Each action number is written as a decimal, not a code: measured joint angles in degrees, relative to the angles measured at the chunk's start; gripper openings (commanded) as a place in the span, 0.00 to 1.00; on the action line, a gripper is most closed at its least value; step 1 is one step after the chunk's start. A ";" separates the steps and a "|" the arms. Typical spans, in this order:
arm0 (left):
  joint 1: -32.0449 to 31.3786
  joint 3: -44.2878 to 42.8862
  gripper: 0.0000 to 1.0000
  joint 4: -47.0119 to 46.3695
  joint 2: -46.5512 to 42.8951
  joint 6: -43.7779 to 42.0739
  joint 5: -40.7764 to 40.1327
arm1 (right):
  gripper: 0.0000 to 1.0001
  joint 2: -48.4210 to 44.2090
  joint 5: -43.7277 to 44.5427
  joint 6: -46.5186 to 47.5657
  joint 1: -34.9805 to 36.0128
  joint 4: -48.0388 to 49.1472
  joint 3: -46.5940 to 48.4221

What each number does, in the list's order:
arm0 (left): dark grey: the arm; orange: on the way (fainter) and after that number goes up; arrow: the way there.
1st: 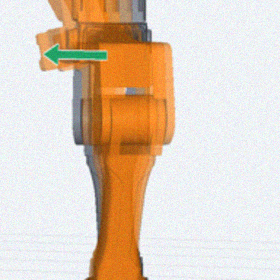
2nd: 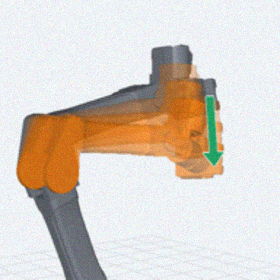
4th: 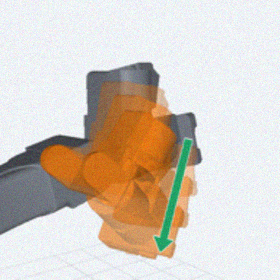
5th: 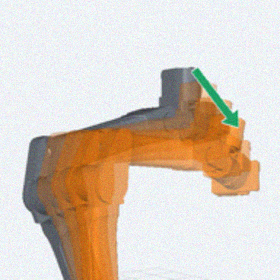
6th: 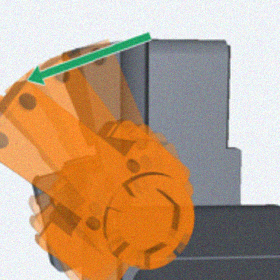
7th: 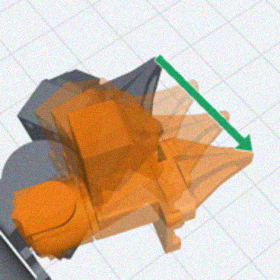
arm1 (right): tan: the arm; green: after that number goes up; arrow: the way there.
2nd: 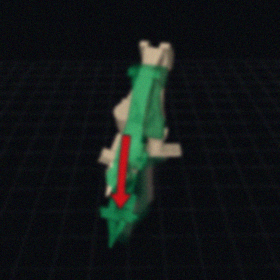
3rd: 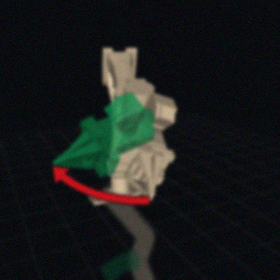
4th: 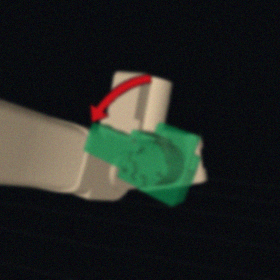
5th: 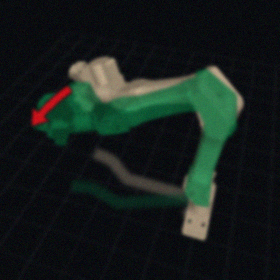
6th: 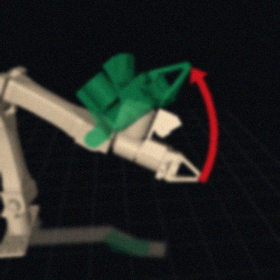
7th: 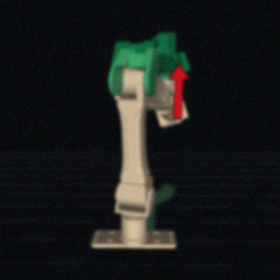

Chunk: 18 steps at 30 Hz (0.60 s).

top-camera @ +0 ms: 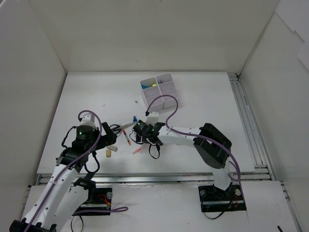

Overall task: Sort the stationery into containers
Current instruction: Pick up the pen from the center of the board.

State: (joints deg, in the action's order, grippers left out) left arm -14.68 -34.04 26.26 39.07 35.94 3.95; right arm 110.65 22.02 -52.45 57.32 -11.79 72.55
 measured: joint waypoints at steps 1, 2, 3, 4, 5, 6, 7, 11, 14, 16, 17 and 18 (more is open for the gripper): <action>0.00 0.00 0.99 -0.02 0.11 -0.02 0.20 | 0.69 0.07 0.11 -0.42 -0.02 -0.07 0.00; 0.00 0.00 0.99 -0.09 0.13 -0.04 0.35 | 0.67 0.20 0.17 -0.81 -0.17 -0.15 0.00; 0.00 0.04 0.99 -0.20 0.15 -0.07 0.39 | 0.66 0.28 0.24 -1.25 -0.24 -0.46 -0.02; 0.00 0.04 1.00 -0.24 0.13 -0.11 0.46 | 0.66 0.31 0.20 -1.62 -0.26 -0.90 -0.07; 0.00 0.04 0.99 -0.33 0.11 -0.17 0.52 | 0.65 0.31 0.17 -1.92 -0.24 -1.25 -0.22; 0.00 0.09 1.00 -0.42 0.07 -0.20 0.55 | 0.65 0.31 0.00 -2.21 -0.24 -1.64 -0.50; 0.00 0.11 0.99 -0.42 0.00 -0.20 0.57 | 0.66 0.31 -0.24 -2.43 -0.24 -2.05 -0.79; 0.00 0.11 1.00 -0.48 -0.46 -0.22 0.61 | 0.66 0.26 -0.37 -2.67 0.09 -3.93 -1.27; 0.00 0.11 0.99 -0.57 -0.74 -0.22 0.63 | 0.47 0.26 -0.28 -2.67 0.55 -5.09 -1.18; 0.00 0.13 0.99 -0.59 -0.98 -0.22 0.68 | 0.38 0.26 -0.44 -2.62 0.81 -6.08 -1.03; 0.00 0.17 0.99 -0.61 -1.14 -0.24 0.74 | 0.33 0.26 -0.61 -2.69 0.87 -6.54 -0.92; 0.00 0.22 1.00 -0.63 -1.29 -0.22 0.76 | 0.26 0.26 -0.90 -2.67 0.92 -6.95 -0.83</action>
State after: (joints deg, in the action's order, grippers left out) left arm -14.68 -33.82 25.63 37.78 35.73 4.71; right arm 110.91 21.12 -55.11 58.24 -18.74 71.72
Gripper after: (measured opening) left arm 0.996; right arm 0.360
